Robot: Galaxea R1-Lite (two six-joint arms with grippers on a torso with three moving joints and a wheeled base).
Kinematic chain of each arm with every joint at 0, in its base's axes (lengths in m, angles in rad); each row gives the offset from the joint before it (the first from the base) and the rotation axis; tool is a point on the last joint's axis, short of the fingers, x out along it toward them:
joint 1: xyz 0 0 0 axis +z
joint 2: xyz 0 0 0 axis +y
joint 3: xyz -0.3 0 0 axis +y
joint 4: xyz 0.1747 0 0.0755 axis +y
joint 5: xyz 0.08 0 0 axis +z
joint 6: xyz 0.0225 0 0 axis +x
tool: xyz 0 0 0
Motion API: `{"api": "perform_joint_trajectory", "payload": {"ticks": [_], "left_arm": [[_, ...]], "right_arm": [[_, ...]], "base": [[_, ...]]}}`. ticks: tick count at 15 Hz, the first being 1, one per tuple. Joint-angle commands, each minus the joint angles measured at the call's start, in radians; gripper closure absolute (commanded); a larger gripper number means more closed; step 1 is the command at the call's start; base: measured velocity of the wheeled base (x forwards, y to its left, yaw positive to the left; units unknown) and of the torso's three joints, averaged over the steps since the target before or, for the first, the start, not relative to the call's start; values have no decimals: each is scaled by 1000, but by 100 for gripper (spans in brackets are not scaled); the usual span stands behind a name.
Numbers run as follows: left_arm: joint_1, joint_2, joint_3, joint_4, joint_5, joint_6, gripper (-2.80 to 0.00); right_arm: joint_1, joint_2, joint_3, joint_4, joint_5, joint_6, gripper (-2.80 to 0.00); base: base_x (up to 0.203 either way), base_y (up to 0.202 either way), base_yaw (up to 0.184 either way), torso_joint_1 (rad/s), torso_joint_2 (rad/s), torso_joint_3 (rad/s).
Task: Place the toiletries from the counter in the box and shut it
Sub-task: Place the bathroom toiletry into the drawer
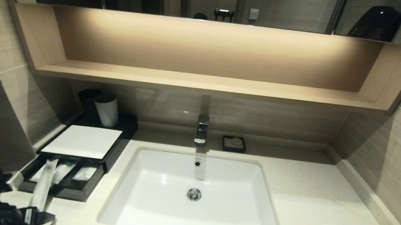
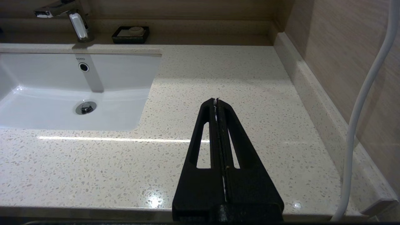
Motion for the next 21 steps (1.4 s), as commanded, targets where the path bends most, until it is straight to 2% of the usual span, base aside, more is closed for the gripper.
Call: {"api": "perform_joint_trajectory", "payload": {"ticks": [1,9,10,14,21], "left_arm": [[0,4,1,-3,-1,0,-280],[0,-8,3,-12,2,0,-280],[0,-6,4,-23,3,1,0],[0,-4,28,-46,4,35,0],[0,44,67,-118,5,36,0]], "right_arm": [[0,0,0,0,0,0,0],[0,0,0,0,0,0,0],[0,0,0,0,0,0,0],[0,0,0,0,0,0,0],[0,0,0,0,0,0,0]], "base": [[0,0,0,0,0,0],[0,0,0,0,0,0],[0,0,0,0,0,0],[0,0,0,0,0,0],[0,0,0,0,0,0]]}}
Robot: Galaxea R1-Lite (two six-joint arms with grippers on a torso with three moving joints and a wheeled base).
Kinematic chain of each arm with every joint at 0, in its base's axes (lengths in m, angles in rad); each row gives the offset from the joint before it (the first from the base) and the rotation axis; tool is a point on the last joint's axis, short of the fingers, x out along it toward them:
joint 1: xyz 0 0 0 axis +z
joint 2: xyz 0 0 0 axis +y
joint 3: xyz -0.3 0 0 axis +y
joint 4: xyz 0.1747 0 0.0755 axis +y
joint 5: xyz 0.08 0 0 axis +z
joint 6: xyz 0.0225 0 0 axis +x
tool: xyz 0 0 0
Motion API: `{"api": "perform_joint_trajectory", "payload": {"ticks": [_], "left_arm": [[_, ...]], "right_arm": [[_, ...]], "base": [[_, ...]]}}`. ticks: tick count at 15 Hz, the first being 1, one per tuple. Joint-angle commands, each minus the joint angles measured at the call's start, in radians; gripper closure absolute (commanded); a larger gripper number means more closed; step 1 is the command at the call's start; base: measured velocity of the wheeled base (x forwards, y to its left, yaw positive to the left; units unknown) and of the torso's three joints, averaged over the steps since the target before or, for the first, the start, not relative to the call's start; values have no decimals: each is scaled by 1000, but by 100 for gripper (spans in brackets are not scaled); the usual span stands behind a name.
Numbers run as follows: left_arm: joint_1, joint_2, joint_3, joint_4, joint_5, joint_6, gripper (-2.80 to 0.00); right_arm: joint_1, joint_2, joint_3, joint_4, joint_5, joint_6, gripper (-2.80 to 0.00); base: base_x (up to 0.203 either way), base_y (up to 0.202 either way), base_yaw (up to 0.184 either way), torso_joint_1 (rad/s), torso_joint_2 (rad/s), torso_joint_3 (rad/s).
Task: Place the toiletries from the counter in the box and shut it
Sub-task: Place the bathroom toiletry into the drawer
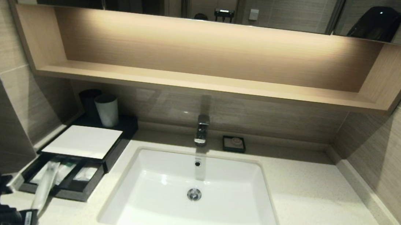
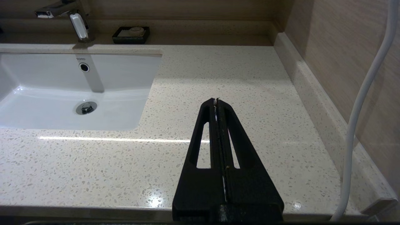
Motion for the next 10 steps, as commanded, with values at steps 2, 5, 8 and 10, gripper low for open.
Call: {"api": "perform_joint_trajectory", "payload": {"ticks": [2,5,8,10], "left_arm": [[0,3,10,-19,1,1,0],[9,-41,8,-19,1,1,0],[14,-102,3,-11,1,-1,0],[14,-129,-1,-9,1,-1,0]], "right_arm": [[0,0,0,0,0,0,0],[0,0,0,0,1,0,0],[0,0,0,0,0,0,0],[0,0,0,0,0,0,0]], "base": [[0,0,0,0,0,0],[0,0,0,0,0,0],[0,0,0,0,0,0],[0,0,0,0,0,0]]}}
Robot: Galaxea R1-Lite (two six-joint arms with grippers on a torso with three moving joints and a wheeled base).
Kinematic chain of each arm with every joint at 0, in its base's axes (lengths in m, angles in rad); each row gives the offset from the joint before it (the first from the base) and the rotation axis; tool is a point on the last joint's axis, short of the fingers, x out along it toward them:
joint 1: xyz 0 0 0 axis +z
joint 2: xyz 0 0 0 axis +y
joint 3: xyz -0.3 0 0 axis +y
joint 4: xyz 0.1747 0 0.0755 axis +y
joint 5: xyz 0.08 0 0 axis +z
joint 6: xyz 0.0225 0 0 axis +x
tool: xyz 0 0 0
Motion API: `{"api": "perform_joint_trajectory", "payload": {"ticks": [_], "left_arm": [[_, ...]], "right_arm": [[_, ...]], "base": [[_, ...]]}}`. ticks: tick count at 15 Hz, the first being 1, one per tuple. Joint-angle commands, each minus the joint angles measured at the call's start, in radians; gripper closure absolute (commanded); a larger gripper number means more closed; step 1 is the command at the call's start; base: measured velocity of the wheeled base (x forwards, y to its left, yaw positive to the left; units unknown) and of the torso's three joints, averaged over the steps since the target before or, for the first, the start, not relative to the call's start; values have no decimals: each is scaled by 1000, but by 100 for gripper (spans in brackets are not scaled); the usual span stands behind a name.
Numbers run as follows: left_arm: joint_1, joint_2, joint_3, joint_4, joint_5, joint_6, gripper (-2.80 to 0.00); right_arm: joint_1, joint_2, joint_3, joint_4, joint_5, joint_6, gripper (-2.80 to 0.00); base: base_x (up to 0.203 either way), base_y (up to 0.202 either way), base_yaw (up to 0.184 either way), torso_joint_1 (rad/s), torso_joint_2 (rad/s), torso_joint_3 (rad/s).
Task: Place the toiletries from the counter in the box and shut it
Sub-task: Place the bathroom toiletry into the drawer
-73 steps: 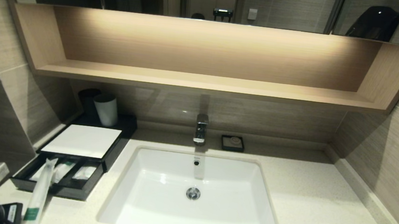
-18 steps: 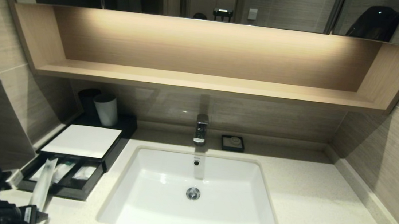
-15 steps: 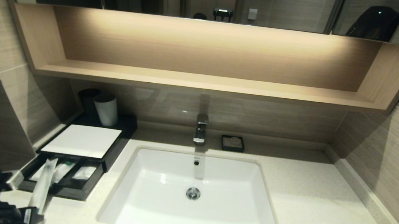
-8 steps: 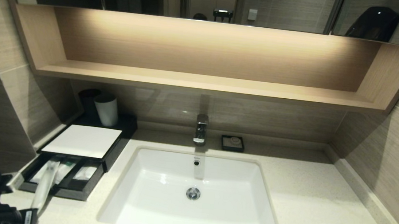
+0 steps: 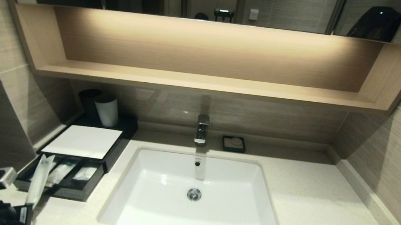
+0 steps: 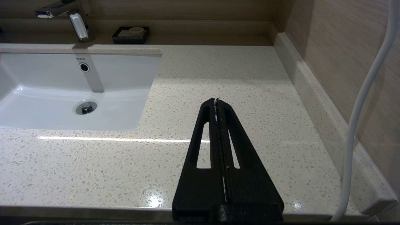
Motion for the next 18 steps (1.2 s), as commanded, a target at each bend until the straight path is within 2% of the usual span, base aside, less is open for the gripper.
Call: {"api": "perform_joint_trajectory", "payload": {"ticks": [1,6,8,9,11,15,17,18], "left_arm": [[1,-56,-3,-5,-1,2,0],[1,-100,-18,10,-3,2,0],[1,-154,-52,98,-3,2,0],[1,-190,-99,204,-3,1,0],[1,-261,-244,485,-5,1,0],[0,-308,-680,1133,-11,4,0],[-1,-258,-864,1422,-11,35,0],[-1,-206,-930,1545,-9,74,0]], "right_arm": [[0,0,0,0,-1,0,0],[0,0,0,0,-1,0,0],[0,0,0,0,1,0,0],[0,0,0,0,-1,0,0],[0,0,0,0,0,0,0],[0,-1,0,0,-1,0,0],[0,0,0,0,-1,0,0],[0,0,0,0,-1,0,0]], "base": [[0,0,0,0,0,0],[0,0,0,0,0,0],[0,0,0,0,0,0],[0,0,0,0,0,0],[0,0,0,0,0,0],[0,0,0,0,0,0],[0,0,0,0,0,0],[0,0,0,0,0,0]]}}
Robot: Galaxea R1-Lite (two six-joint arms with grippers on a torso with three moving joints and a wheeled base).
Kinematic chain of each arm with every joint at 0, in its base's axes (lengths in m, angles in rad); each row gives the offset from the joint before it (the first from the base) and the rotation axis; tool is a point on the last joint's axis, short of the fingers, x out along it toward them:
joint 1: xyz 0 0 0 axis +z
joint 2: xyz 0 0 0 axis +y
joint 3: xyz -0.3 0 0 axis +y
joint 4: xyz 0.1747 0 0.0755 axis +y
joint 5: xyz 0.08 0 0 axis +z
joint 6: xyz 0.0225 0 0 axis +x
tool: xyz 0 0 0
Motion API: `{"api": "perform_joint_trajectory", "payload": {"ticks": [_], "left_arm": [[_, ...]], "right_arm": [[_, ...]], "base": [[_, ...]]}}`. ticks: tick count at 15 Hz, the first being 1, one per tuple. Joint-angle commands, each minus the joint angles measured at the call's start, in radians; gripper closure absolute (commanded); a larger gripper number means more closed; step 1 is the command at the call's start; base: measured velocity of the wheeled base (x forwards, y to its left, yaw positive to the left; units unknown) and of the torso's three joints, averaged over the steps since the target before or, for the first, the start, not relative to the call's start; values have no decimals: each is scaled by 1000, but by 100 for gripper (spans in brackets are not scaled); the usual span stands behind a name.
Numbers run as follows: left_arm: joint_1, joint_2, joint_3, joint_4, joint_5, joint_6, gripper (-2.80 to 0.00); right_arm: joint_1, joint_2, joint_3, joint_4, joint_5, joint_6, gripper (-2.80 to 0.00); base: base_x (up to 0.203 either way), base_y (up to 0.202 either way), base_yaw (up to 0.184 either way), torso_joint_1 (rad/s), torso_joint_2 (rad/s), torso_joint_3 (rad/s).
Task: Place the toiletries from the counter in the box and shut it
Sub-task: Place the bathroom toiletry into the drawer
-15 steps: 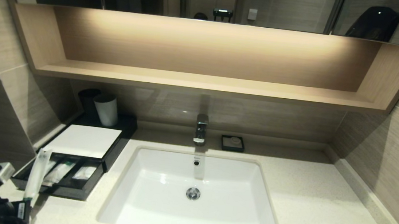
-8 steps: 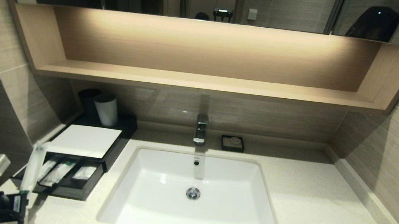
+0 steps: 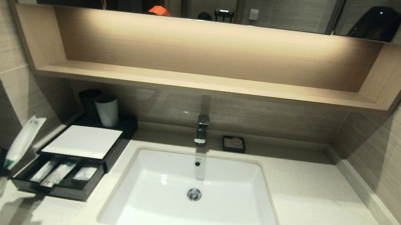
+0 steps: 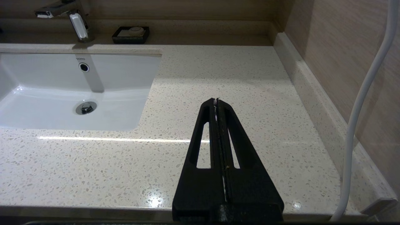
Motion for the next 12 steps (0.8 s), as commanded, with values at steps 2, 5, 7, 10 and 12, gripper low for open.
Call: {"api": "perform_joint_trajectory", "payload": {"ticks": [2,5,7,10,12], "left_arm": [[1,155,-201,443,4,83,0],[1,266,-291,580,29,125,0],[2,327,-348,631,49,138,0],[2,384,-421,666,79,139,0],[2,421,-454,683,100,140,0]], "right_arm": [[0,0,0,0,0,0,0],[0,0,0,0,0,0,0],[0,0,0,0,0,0,0],[0,0,0,0,0,0,0],[0,0,0,0,0,0,0]], "base": [[0,0,0,0,0,0],[0,0,0,0,0,0],[0,0,0,0,0,0],[0,0,0,0,0,0],[0,0,0,0,0,0]]}}
